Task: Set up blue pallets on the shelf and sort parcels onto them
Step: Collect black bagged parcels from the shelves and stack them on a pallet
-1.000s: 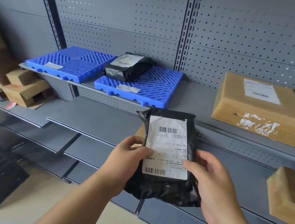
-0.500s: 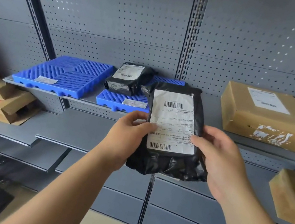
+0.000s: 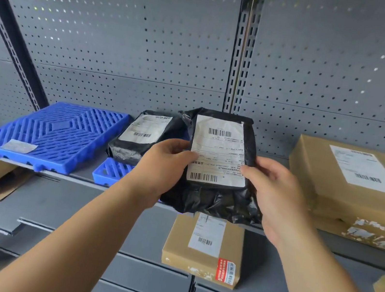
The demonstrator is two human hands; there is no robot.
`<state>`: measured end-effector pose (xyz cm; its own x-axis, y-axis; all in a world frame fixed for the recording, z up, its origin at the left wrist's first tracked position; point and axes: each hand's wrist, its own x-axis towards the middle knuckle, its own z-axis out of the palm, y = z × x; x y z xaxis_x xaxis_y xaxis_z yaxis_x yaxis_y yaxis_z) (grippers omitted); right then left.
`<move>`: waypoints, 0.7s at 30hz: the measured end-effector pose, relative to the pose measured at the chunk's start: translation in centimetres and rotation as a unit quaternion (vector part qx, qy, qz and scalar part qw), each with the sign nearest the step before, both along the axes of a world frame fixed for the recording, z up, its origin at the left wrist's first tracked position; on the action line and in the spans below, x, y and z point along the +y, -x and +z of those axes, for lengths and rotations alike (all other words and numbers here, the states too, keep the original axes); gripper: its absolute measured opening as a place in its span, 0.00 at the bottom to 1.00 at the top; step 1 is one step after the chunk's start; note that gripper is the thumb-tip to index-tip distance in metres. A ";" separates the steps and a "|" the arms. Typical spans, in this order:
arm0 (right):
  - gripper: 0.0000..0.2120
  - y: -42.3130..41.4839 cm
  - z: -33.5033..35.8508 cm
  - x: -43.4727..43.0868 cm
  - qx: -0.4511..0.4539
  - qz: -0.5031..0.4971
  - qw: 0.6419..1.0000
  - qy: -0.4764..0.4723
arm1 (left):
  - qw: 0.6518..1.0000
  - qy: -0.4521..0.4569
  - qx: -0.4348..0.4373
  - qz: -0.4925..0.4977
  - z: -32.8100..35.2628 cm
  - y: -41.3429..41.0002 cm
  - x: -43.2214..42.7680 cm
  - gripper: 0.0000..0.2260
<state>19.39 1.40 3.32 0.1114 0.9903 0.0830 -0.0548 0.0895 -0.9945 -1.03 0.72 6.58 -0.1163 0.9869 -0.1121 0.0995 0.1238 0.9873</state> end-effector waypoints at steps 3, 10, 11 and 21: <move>0.14 0.2 0.0 3.0 -0.012 0.004 1.000 0.012 | 0.998 -0.003 0.064 0.009 0.1 0.2 2.8 0.08; 0.06 1.6 0.2 7.6 -0.054 0.015 0.998 0.019 | 0.969 -0.014 0.246 -0.001 0.9 1.4 7.7 0.10; 0.06 1.8 0.0 8.1 -0.059 0.010 0.998 0.025 | 0.965 -0.013 0.261 -0.006 1.0 1.6 8.2 0.10; 0.09 3.8 -1.5 9.5 -0.132 -0.037 0.987 0.085 | 0.856 -0.032 0.510 -0.081 0.5 2.3 11.2 0.06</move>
